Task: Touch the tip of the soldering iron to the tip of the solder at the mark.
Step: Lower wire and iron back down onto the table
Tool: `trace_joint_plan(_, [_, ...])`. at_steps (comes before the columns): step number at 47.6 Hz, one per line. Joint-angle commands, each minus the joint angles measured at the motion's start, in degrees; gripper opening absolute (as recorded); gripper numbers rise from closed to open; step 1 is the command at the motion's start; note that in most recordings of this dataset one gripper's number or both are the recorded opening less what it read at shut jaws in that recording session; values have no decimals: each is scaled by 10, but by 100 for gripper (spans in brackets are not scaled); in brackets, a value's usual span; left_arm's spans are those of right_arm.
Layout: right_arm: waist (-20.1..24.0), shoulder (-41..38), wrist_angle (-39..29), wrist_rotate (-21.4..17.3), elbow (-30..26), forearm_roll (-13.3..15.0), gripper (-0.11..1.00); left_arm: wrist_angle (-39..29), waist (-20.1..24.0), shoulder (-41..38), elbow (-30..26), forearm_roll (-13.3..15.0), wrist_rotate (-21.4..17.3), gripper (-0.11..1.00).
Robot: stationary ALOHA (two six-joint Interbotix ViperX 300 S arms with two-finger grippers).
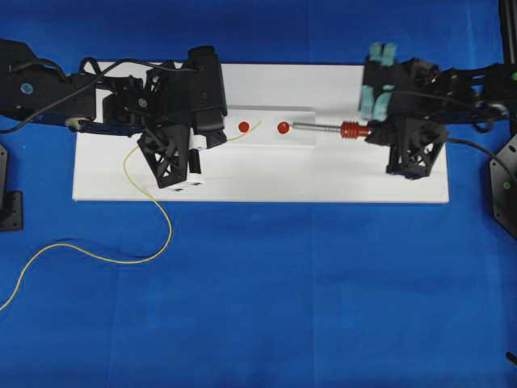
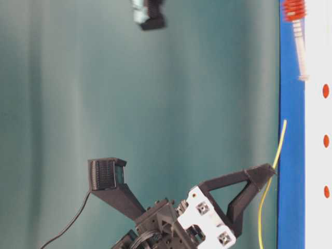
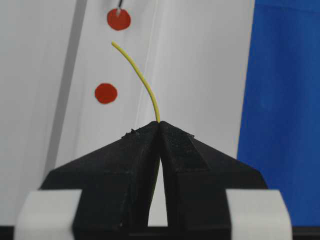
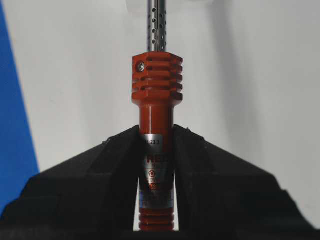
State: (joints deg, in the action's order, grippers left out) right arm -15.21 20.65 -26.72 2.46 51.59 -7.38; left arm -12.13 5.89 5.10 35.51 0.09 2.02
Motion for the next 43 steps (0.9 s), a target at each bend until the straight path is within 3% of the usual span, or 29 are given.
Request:
trace_joint_plan(1, [0, 44, 4, -1, 4, 0, 6, 5, -3, 20, -1, -1, 2, 2])
trace_joint_plan(15, [0, 166, 8, -30, 61, 0, 6, 21, -11, 37, 19, -1, 2, 2])
trace_joint_plan(29, [8, 173, 33, -41, 70, -12, 6, 58, -23, 58, 47, 0, 3, 2])
trace_joint_plan(35, [58, 179, 53, -57, 69, -27, 6, 72, -57, 74, 63, 0, 10, 2])
trace_joint_plan(43, [166, 179, 94, -84, 72, -29, 6, 125, -135, 103, 108, 0, 36, 2])
